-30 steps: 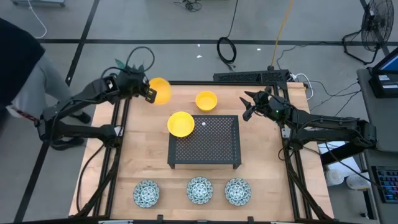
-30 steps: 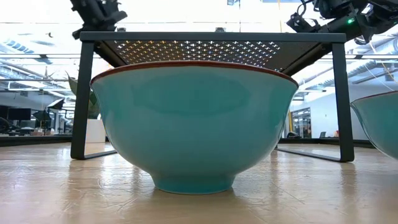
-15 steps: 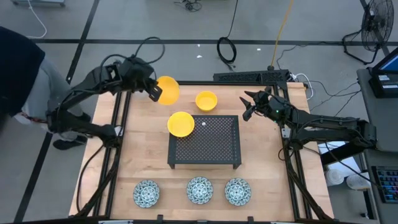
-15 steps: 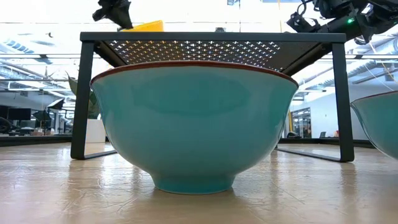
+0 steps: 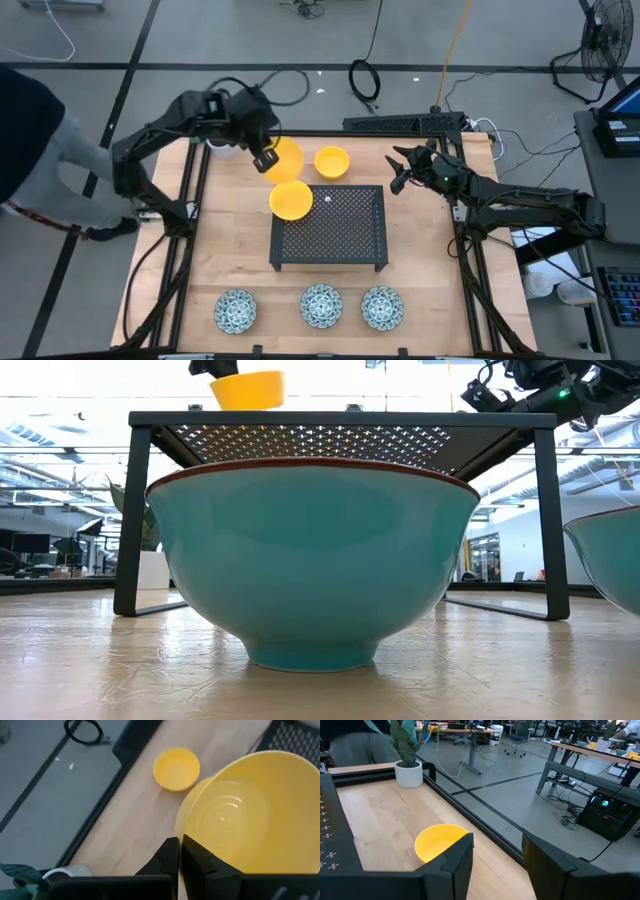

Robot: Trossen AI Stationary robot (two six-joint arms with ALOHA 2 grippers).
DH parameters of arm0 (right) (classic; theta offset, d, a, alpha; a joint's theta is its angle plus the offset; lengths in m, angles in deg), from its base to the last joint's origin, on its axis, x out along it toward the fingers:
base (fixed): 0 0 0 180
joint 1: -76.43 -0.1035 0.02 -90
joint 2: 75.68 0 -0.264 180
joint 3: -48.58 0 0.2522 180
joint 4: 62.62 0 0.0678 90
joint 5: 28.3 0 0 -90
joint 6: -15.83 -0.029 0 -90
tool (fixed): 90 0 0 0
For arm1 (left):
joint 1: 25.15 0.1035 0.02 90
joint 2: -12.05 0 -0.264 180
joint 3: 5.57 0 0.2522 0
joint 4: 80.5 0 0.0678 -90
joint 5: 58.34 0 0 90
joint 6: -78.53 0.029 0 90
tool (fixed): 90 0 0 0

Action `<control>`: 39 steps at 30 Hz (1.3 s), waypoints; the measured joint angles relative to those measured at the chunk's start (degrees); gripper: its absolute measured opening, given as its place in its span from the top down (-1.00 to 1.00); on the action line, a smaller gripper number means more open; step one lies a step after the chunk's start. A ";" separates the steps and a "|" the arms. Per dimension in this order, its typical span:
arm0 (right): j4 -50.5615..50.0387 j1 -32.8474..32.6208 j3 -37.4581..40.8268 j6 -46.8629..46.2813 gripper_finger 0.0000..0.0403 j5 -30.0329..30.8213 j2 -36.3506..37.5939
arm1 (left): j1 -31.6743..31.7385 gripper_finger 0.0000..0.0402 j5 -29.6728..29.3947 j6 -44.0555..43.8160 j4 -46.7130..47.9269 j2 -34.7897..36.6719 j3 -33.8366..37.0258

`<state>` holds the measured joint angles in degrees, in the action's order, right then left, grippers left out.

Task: Pick & Place Mini bowls
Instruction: Stack the left yellow bowl on top of the yellow bowl on the shelf

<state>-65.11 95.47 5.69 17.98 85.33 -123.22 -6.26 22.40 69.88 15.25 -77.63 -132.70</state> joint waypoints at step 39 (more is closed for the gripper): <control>-0.44 0.01 0.00 -0.02 0.23 0.00 0.01 | -6.41 0.92 4.97 -2.17 3.73 -6.46 5.37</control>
<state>-65.56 95.48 5.69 17.96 85.33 -123.21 -12.66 27.37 67.71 18.98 -84.09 -127.33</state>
